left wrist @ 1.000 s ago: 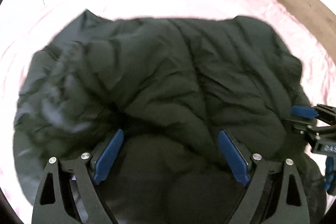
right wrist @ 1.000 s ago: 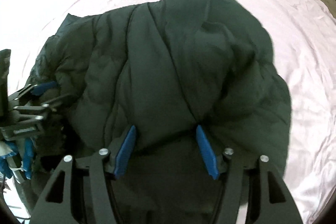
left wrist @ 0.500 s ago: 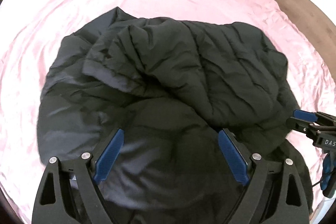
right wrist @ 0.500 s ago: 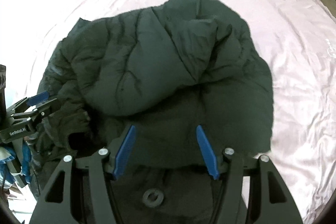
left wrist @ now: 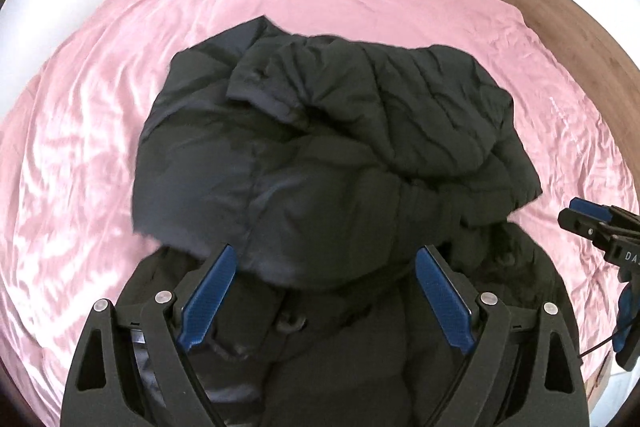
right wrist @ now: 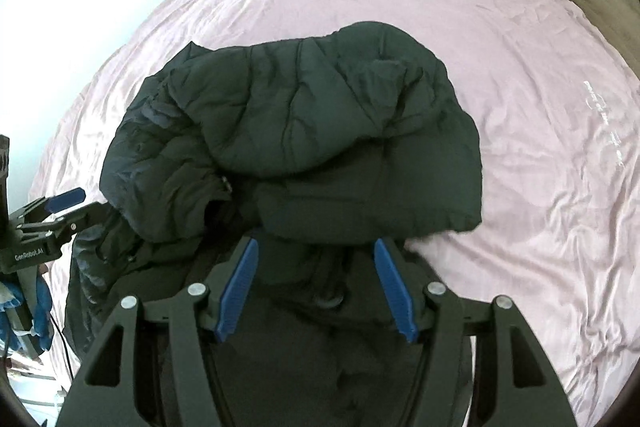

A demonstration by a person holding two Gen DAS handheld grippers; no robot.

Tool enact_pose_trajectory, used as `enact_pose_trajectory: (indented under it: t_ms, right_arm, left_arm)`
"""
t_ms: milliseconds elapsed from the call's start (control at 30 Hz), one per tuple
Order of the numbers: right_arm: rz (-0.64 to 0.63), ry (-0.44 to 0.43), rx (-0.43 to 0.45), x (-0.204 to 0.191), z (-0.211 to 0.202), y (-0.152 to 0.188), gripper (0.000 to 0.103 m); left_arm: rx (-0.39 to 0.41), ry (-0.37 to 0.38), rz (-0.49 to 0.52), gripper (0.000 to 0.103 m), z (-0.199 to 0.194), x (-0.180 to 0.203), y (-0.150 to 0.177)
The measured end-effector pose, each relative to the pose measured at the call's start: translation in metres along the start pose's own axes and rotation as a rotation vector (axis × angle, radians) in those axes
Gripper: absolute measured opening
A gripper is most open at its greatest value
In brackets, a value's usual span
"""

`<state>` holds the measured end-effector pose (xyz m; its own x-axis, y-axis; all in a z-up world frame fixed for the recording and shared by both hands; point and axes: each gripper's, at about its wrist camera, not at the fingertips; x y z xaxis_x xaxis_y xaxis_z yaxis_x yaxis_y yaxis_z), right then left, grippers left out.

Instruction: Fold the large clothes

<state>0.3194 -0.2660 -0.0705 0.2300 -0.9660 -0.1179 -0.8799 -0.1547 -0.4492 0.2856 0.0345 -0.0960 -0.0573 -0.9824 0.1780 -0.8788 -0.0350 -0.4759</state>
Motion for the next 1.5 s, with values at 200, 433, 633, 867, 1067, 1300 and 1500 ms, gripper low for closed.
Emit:
enact_pose_trajectory:
  t_ms: [200,433,633,867,1067,1300,1500]
  right_arm:
    - [0.011,0.024,-0.024,-0.006,-0.013,0.028,0.060]
    - [0.041,0.041,-0.038,-0.002,-0.031,0.060,0.060]
    - [0.073,0.077,-0.051,0.010,-0.047,0.082,0.064]
    - [0.147,0.100,-0.099,0.049,-0.070,0.120,0.073]
    - [0.241,0.158,-0.153,0.090,-0.082,0.166,0.077]
    - [0.364,0.116,-0.204,0.124,-0.077,0.207,0.080]
    - [0.453,0.043,-0.222,0.139,-0.059,0.221,0.085]
  left_arm:
    - [-0.023,-0.016,-0.035,0.091,-0.019,-0.019,0.024]
    - [-0.055,-0.039,-0.062,0.091,-0.035,-0.040,0.049]
    - [-0.086,-0.060,-0.084,0.091,-0.042,-0.053,0.063]
    - [-0.138,-0.091,-0.106,0.092,-0.051,-0.079,0.075]
    - [-0.184,-0.129,-0.160,0.094,-0.053,-0.115,0.089]
    - [-0.237,-0.174,-0.248,0.094,-0.052,-0.159,0.112]
    - [-0.283,-0.164,-0.316,0.095,-0.048,-0.186,0.134]
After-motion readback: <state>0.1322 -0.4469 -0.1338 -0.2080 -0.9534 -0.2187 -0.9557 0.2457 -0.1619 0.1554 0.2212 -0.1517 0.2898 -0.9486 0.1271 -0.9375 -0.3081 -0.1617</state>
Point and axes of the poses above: each gripper's, at about its wrist camera, not at the fingertips, and z roughly the way its jaws point, x to its right, y to its underside, and after that the axes turned 1 degree about y, right-handed
